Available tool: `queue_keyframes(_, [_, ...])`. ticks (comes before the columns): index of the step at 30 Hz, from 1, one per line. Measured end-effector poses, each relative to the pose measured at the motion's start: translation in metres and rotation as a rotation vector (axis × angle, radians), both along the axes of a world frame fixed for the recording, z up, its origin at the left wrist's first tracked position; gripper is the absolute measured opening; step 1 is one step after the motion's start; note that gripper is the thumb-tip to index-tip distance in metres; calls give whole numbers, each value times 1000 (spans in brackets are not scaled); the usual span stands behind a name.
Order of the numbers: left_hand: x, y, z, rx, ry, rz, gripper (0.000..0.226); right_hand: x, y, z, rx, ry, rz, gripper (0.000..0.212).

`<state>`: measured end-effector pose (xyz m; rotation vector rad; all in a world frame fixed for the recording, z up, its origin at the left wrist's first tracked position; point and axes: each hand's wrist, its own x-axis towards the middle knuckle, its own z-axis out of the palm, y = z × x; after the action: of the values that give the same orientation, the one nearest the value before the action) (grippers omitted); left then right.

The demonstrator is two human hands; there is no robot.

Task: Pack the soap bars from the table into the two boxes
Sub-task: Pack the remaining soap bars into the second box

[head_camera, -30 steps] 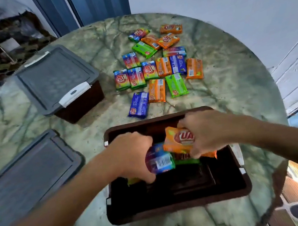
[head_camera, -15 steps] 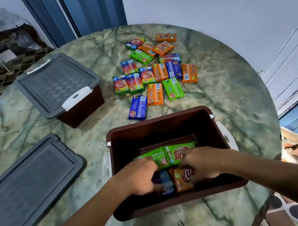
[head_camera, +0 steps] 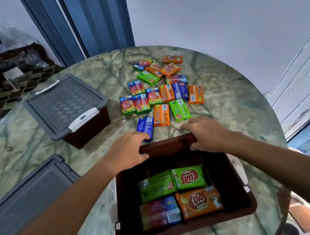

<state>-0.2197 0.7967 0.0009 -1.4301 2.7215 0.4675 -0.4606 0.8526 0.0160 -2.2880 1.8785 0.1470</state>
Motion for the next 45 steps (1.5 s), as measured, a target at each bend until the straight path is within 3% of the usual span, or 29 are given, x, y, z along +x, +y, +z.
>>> queue_keyframes(4, [-13, -19, -11, 74, -61, 26, 33, -8, -16, -14, 74, 59, -18, 36])
queue_keyframes(7, [-18, -35, -14, 38, 4, 92, 21, -18, -36, -18, 33, 31, -17, 32])
queue_keyframes(11, [-32, -57, -10, 29, 24, 131, 22, -28, -71, -21, 24, 1, -30, 30])
queue_keyframes(14, [-38, -73, -5, 187, 63, 72, 22, -40, -93, -16, 175, 2, 19, 33])
queue_keyframes(17, [-50, -94, -5, 344, 325, 226, 25, -51, -122, -10, 340, -332, -54, 38])
queue_keyframes(18, [-54, -103, -8, 290, 322, 291, 26, -52, -134, -12, 272, -437, -120, 34])
queue_keyframes(20, [-63, -126, -23, 205, 120, 357, 40, -53, -166, -28, 100, -431, -249, 30])
queue_keyframes(23, [-75, -150, -54, 293, -225, 413, 72, -44, -195, -63, 197, -218, -348, 49])
queue_keyframes(25, [-84, -157, -69, 351, -316, 459, 90, -37, -203, -86, 303, -141, -390, 69])
queue_keyframes(28, [-91, -162, -81, 371, -311, 487, 100, -32, -210, -102, 293, -115, -444, 85])
queue_keyframes(32, [-77, -165, -72, 325, -117, 515, 81, -44, -208, -90, 318, -254, -465, 89])
queue_keyframes(34, [-67, -163, -49, 269, 44, 501, 77, -48, -200, -69, 248, -324, -441, 84])
queue_keyframes(38, [-50, -133, 21, 185, 249, 312, 85, -43, -163, -5, -13, -262, -225, 87])
queue_keyframes(42, [-32, -65, 55, 73, 239, 85, 87, -36, -91, 51, 97, -292, -1, 93])
queue_keyframes(45, [-28, -21, 31, 127, 61, -37, 77, -25, -41, 38, 193, -142, 110, 90])
